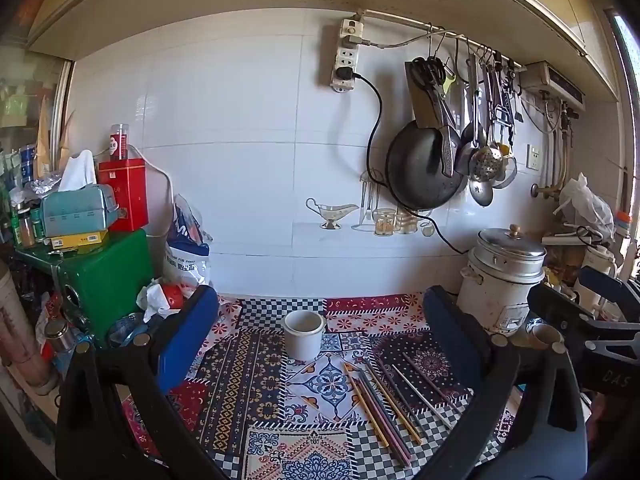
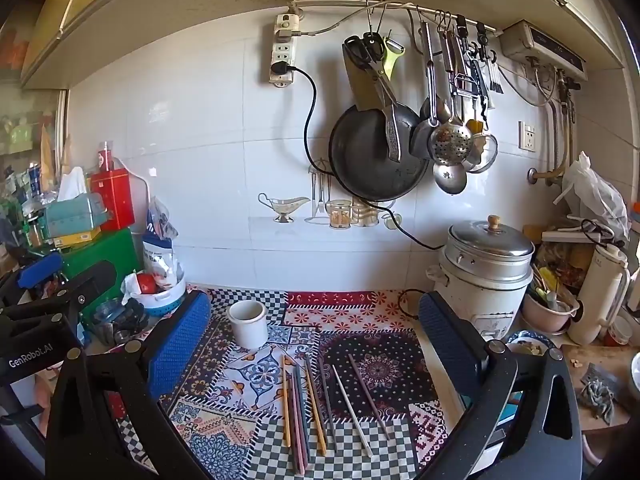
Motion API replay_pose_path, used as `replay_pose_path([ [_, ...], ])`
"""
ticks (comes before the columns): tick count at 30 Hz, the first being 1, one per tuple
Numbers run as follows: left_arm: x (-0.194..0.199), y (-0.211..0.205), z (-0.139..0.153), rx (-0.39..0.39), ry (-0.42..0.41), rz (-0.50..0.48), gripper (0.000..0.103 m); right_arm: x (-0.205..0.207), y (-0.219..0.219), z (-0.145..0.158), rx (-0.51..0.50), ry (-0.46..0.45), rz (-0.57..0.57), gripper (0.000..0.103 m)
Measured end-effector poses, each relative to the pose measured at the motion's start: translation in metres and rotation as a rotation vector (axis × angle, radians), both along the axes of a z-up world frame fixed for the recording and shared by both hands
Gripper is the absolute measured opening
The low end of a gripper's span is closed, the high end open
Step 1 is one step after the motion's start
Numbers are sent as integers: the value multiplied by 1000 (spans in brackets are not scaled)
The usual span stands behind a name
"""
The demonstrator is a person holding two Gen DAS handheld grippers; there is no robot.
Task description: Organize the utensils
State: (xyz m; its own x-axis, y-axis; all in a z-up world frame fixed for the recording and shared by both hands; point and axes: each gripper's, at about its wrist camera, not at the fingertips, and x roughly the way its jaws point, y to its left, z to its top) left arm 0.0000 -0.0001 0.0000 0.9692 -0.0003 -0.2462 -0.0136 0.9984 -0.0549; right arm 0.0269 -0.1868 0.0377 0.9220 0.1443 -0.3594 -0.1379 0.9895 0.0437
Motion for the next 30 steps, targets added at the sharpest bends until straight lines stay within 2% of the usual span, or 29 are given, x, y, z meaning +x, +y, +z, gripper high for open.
replay_pose_path([
  [30, 4, -4, 3, 6, 1, 3, 103, 1, -1, 1, 1, -3, -1, 103],
])
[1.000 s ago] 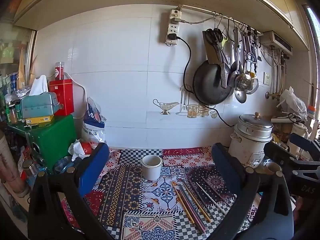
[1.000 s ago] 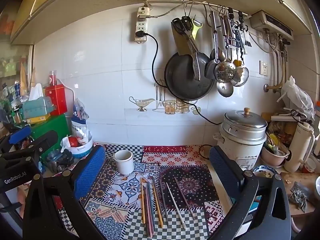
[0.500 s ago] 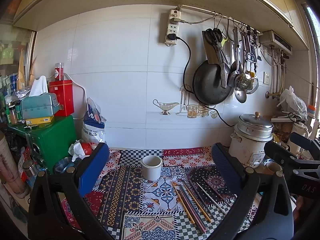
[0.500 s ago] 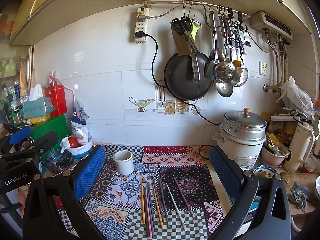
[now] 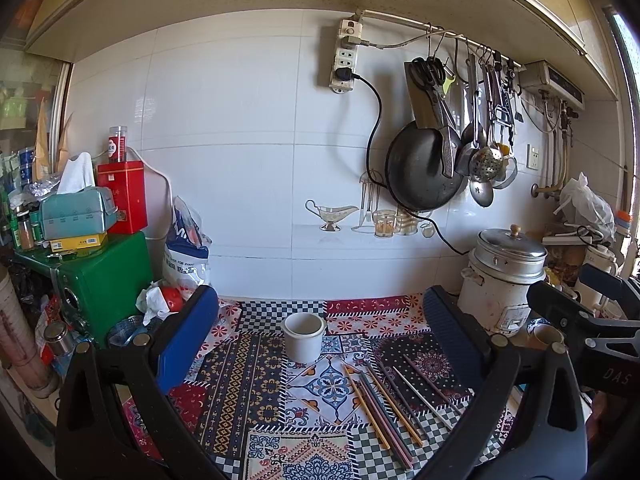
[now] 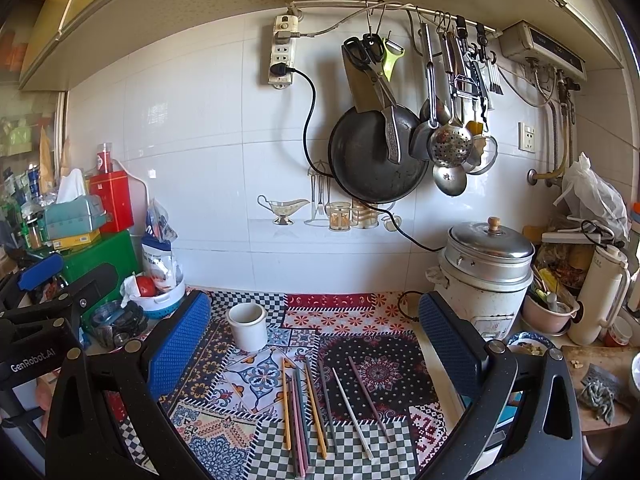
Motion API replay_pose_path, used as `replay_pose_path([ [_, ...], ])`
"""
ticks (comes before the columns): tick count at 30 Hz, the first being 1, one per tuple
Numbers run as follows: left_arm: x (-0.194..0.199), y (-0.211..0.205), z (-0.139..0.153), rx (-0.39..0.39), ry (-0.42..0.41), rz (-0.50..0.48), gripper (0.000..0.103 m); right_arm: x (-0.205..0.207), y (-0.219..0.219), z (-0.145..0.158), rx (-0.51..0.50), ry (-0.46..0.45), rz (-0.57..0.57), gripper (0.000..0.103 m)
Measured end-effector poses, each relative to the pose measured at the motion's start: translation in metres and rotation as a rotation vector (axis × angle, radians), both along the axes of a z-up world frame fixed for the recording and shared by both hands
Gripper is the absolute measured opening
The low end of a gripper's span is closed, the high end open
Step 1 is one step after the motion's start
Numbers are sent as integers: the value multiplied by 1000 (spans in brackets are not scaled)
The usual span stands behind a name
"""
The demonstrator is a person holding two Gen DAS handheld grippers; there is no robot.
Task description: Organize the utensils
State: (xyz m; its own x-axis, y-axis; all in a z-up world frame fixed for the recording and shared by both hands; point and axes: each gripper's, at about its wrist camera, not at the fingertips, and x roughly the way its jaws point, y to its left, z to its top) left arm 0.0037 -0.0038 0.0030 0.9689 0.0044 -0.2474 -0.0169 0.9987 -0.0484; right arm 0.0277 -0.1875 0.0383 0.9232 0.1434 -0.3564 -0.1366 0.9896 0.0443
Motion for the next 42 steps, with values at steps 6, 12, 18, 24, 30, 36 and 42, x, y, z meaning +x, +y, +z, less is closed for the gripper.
replay_pose_path([
  [6, 2, -2, 1, 0, 2, 0, 103, 3, 1, 1, -2, 2, 0, 103],
  [12, 13, 7, -1, -13, 3, -3, 103, 10, 3, 1, -4, 11, -2, 103],
  [18, 25, 5, -9, -13, 29, 4, 103, 18, 3, -5, -16, 21, -8, 103],
  [24, 50, 4, -25, -9, 119, 2, 103, 41, 0, -29, -44, 90, -22, 103],
  [30, 91, -1, -59, -23, 298, -20, 103, 77, -8, -75, -74, 248, -31, 103],
  [36, 139, -6, -98, 1, 433, -25, 103, 118, -32, -127, -84, 443, -86, 103],
  [42, 193, -2, -148, 68, 575, 72, 98, 155, -63, -180, -188, 613, -159, 103],
])
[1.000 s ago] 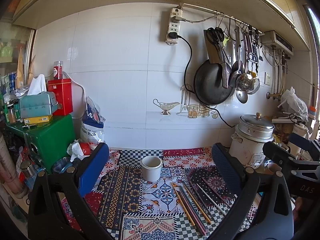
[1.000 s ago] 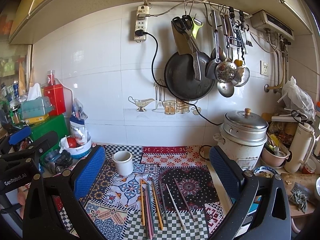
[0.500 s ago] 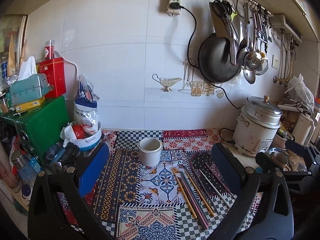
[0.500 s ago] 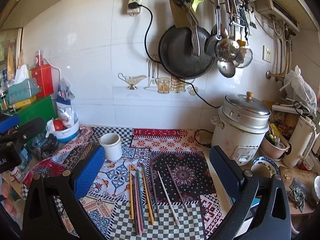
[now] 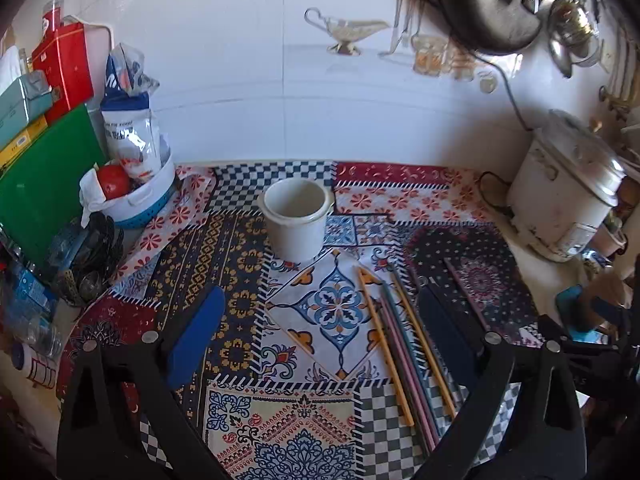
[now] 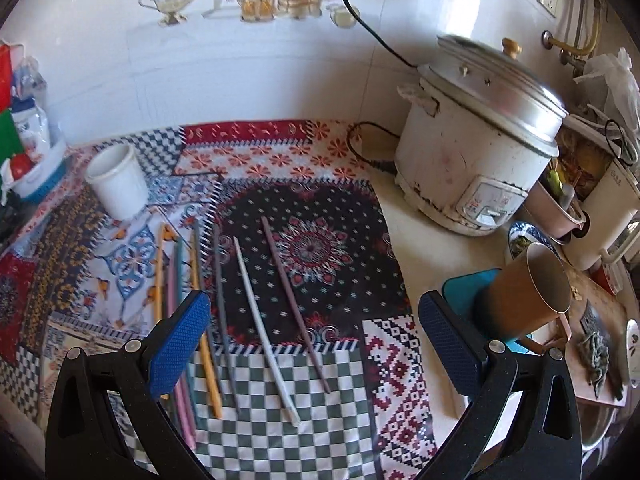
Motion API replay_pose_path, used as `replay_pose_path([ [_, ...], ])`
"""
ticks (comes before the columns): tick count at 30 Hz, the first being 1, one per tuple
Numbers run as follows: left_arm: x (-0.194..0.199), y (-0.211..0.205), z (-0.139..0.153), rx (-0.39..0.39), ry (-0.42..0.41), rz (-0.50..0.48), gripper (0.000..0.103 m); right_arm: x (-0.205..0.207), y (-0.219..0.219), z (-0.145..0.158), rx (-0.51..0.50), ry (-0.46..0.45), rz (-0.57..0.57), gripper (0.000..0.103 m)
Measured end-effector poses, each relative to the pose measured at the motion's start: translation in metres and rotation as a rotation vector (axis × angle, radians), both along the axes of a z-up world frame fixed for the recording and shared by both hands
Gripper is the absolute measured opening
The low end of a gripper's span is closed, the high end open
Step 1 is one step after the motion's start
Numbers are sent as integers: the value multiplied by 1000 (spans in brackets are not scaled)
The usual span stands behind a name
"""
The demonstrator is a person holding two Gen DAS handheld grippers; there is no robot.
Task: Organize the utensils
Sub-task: 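Grasp the pink stick with the right tool while the left tool grasps the orange chopstick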
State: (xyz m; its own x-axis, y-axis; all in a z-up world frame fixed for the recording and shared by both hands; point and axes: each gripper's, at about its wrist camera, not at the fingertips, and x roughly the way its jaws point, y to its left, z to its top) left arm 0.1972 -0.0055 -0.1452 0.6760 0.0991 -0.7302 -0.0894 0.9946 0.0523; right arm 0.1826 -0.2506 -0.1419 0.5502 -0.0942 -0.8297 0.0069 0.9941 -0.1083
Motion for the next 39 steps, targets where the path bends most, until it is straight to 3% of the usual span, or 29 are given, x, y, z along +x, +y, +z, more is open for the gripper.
replay_pose_path([
  [3, 27, 1, -30, -34, 87, 11, 90, 15, -15, -20, -50, 48, -15, 103],
  [10, 64, -13, -89, -147, 246, 3, 86, 51, -28, -48, -25, 140, -4, 101],
  [13, 75, -28, -109, -164, 316, -28, 80, 64, -23, -57, -11, 171, 41, 99],
  [15, 81, -36, -121, -173, 366, -55, 70, 72, -19, -63, 10, 190, 75, 96],
  [17, 86, -37, -131, -133, 397, -54, 66, 80, -16, -70, 30, 210, 107, 91],
  [19, 89, -38, -138, -112, 414, -60, 64, 87, -13, -77, 47, 234, 132, 80],
  [24, 92, -40, -148, -151, 459, -94, 60, 98, -4, -94, 77, 289, 180, 75],
  [27, 94, -41, -154, -145, 490, -109, 48, 100, 1, -100, 91, 305, 222, 67],
  [34, 95, -50, -154, -104, 461, -145, 48, 108, 10, -113, 147, 365, 284, 42],
  [39, 95, -50, -155, -106, 453, -151, 47, 111, 12, -115, 147, 359, 303, 40],
])
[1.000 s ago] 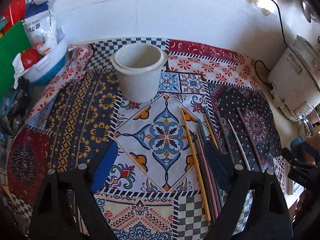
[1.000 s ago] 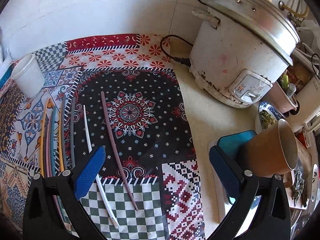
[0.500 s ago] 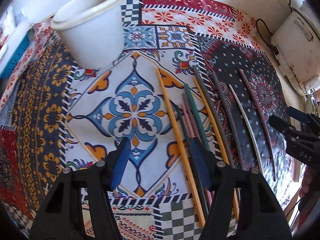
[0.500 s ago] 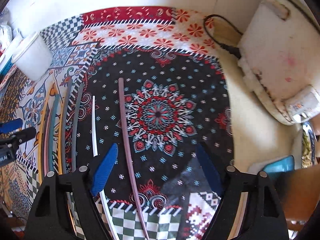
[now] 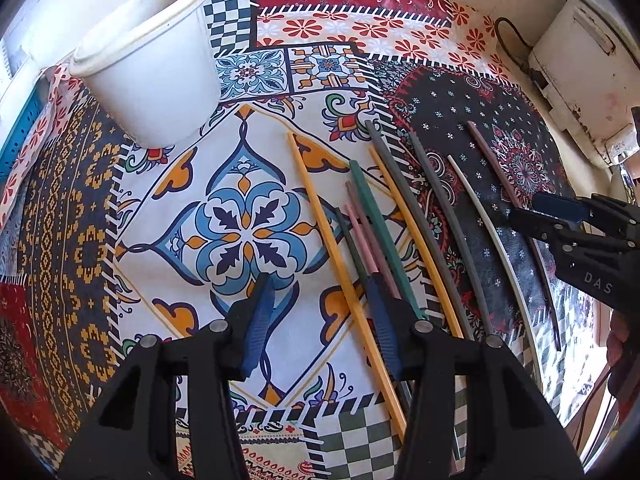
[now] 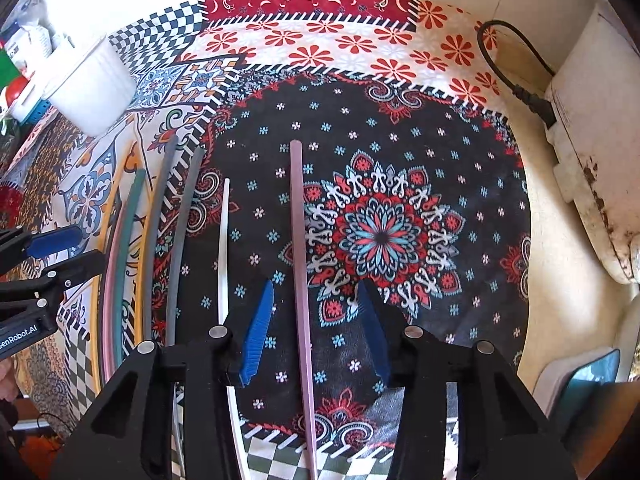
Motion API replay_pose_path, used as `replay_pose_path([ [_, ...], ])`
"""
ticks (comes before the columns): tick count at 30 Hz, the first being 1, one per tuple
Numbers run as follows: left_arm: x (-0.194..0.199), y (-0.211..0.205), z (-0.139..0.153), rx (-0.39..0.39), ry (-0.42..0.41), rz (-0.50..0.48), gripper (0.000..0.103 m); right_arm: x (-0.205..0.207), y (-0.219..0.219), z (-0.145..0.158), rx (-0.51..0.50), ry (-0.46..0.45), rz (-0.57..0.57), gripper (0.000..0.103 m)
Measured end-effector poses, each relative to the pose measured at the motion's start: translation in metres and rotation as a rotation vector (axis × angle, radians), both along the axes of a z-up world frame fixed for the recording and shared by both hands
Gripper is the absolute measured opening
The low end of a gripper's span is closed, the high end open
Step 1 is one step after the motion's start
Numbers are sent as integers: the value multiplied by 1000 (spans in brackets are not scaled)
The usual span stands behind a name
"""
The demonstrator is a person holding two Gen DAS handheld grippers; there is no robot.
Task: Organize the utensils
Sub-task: 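Grasp the pink stick with the right tool while the left tool grasps the orange chopstick, then lift the pink stick with the right tool while the left tool lifts the orange chopstick toward the cup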
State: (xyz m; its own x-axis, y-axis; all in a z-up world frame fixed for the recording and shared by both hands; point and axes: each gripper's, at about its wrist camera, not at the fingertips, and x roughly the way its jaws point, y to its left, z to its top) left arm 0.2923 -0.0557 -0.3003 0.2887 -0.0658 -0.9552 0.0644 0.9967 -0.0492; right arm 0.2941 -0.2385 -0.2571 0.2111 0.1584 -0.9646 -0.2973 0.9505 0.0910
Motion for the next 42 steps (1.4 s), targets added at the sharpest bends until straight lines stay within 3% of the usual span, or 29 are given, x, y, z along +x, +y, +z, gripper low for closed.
replay_pose_path([
  [5, 1, 0, 0, 41, 6, -15, 29, 4, 1, 0, 6, 1, 1, 38],
  [11, -3, -4, 0, 83, -18, -55, 29, -1, 1, 0, -9, -21, 27, 35],
  [18, -2, -11, 0, 58, -54, -69, 20, -5, 9, 0, -7, -60, 49, 33],
  [20, -1, -14, -1, 44, -56, -74, 16, -1, 13, 0, -5, -66, 55, 28],
  [22, 3, -16, -1, 38, -55, -82, 11, 1, 18, 0, -1, -69, 60, 14],
  [24, 7, -16, -1, 20, -50, -84, 7, 4, 23, 0, -4, -65, 63, 7],
  [30, 16, -1, -1, -88, -3, -52, 4, 13, 26, -1, 33, -22, 34, 6],
  [32, 18, 5, 0, -82, 2, -31, 4, 14, 24, 1, 48, -25, 15, 6],
  [42, -2, 32, 37, -131, -94, 15, 3, 15, 14, 41, 84, -123, -37, 6],
])
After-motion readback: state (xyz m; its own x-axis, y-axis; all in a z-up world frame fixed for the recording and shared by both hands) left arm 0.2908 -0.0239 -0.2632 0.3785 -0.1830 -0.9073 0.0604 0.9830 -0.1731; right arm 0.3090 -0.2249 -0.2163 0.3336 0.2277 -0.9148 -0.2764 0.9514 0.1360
